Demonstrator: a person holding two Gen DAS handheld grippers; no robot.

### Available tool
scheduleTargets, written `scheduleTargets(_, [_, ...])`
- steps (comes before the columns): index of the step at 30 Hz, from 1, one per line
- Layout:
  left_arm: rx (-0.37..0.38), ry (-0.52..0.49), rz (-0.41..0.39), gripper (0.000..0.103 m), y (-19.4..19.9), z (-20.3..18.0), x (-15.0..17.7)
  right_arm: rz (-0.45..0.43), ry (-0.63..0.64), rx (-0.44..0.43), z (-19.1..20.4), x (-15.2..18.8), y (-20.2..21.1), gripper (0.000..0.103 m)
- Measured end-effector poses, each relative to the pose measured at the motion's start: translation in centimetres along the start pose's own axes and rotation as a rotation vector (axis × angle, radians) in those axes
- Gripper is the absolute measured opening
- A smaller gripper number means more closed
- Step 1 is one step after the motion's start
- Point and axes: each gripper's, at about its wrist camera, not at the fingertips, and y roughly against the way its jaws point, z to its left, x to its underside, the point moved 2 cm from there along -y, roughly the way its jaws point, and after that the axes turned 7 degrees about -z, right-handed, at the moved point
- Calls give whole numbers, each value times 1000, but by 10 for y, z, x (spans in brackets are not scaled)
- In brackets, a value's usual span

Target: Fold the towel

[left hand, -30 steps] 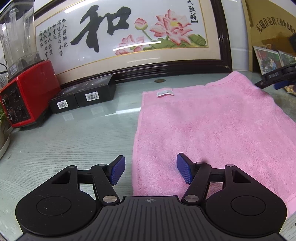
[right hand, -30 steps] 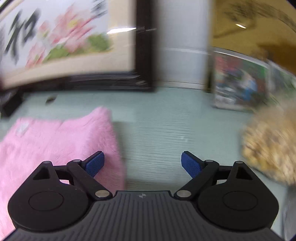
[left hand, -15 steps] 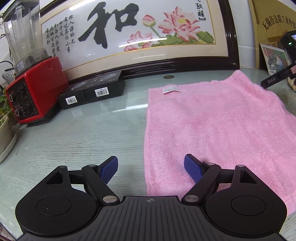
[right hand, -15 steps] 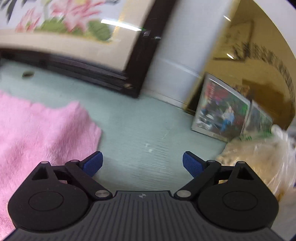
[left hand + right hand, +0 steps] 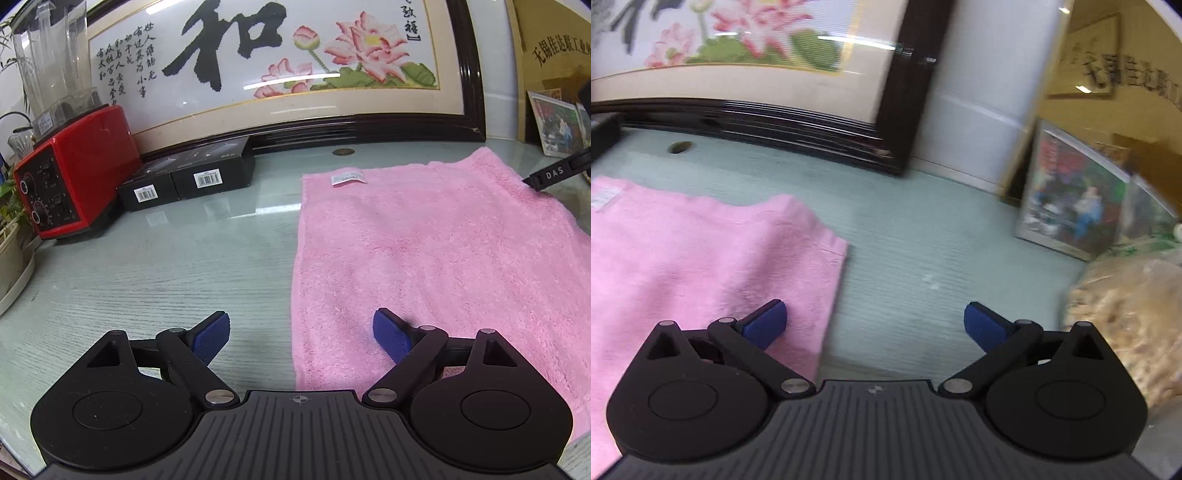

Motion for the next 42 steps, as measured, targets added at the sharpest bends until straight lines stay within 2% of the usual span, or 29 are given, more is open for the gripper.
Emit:
scheduleTargets(3, [14, 25, 1, 91, -3, 3, 0, -55, -17, -20, -4, -2, 14, 101])
scheduleTargets(6, [34, 56, 8, 90, -5, 5, -1, -102, -42, -135, 3, -3, 34, 101])
scheduleTargets(8, [47, 78, 13, 89, -6, 7, -2, -82, -13, -215, 15, 2, 42, 101])
scheduleTargets(9, [50, 79, 11, 89, -6, 6, -2, -61, 10, -211, 19, 5, 43, 101])
scheduleTargets(11, [51, 77, 6, 89, -7, 4, -2, -21, 54, -115, 20, 12, 33, 102])
scheduleTargets(13, [54, 75, 0, 89, -6, 3, -3, -15, 41, -61, 12, 15, 26, 102])
scheduleTargets(14, [65, 80, -6, 89, -5, 3, -3, -11, 20, -60, 7, 14, 26, 102])
scheduleTargets(17, [101, 97, -29, 95, -2, 1, -5, -64, -30, -135, 0, 12, 45, 102])
scheduleTargets(21, [134, 106, -64, 99, 1, -3, -9, -62, 16, -234, 11, 19, 63, 102])
scheduleTargets(23, [148, 105, -59, 99, 0, -6, -11, -31, 50, -222, 16, 26, 61, 102])
scheduleTargets(29, [151, 77, -42, 99, -1, -7, -7, -42, 35, -150, 0, 37, 69, 102])
scheduleTargets(32, [158, 79, -47, 99, 2, -2, -5, -53, 21, -145, -9, 43, 76, 102])
scheduleTargets(37, [176, 98, -100, 99, 19, 13, -3, -136, -30, -238, -28, 65, 112, 102])
scheduleTargets(42, [201, 98, -157, 99, 44, 38, 11, -219, -62, -422, -45, 102, 160, 102])
